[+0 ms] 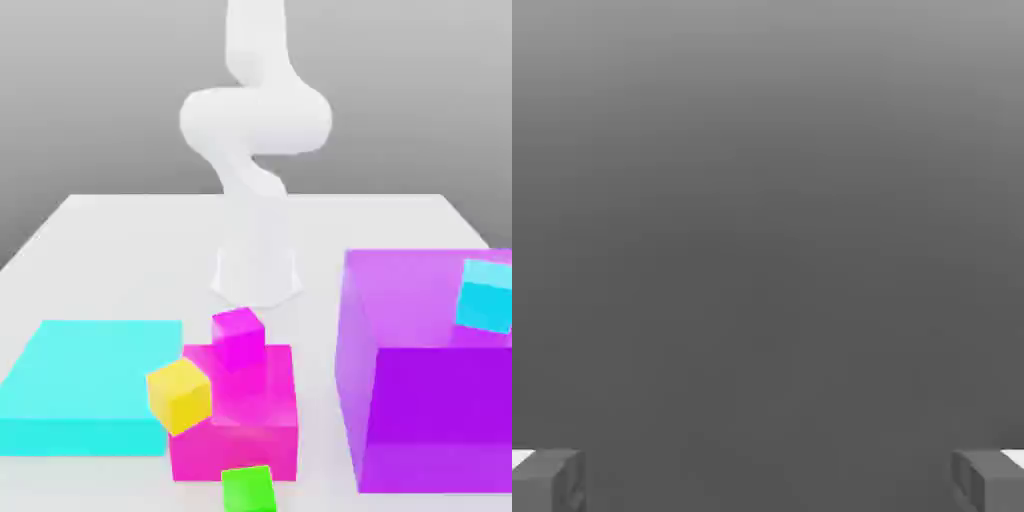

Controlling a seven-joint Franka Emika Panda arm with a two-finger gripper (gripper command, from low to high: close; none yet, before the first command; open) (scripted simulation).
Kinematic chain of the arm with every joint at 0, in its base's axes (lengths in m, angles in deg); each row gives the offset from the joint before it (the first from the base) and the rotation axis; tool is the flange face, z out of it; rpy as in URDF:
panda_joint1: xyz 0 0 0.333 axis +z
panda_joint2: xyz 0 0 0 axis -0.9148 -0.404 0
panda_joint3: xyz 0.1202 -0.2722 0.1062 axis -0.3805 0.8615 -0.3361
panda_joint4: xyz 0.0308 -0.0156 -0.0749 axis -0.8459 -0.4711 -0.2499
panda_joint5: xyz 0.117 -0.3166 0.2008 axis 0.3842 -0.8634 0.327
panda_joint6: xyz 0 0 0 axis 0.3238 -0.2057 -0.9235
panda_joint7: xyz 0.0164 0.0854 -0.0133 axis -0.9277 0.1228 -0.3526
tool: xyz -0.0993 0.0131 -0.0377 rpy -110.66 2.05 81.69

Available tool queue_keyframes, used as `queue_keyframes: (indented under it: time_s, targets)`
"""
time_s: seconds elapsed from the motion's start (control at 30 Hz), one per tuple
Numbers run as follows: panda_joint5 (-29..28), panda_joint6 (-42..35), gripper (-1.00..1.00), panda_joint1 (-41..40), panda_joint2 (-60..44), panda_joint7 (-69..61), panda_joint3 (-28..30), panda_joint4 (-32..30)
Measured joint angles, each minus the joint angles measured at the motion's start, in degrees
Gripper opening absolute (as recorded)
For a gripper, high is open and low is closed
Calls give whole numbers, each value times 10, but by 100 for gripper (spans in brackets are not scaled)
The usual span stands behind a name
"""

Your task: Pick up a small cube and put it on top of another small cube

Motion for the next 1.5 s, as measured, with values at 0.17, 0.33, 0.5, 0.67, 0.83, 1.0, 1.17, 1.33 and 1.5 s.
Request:
queue_keyframes:
  time_s: [0.17,0.33,0.5,0.67,0.83,1.0,1.17,1.33,1.5]
  targets:
    - [-9,37,0,0,-107,-12,2,-9]
    - [-14,73,0,1,-211,-26,5,-17]
    - [-14,109,0,2,-315,-43,8,-26]
    - [-9,146,0,0,-419,-64,9,-34]
    - [1,182,0,-3,-523,-88,6,-43]
    - [4,244,0,-9,-626,-99,0,-36]
    - [4,273,-100,-9,-663,-99,0,-29]
    - [4,263,-100,-10,-651,-99,0,-32]
    - [-19,191,-100,-14,-568,-129,5,-45]
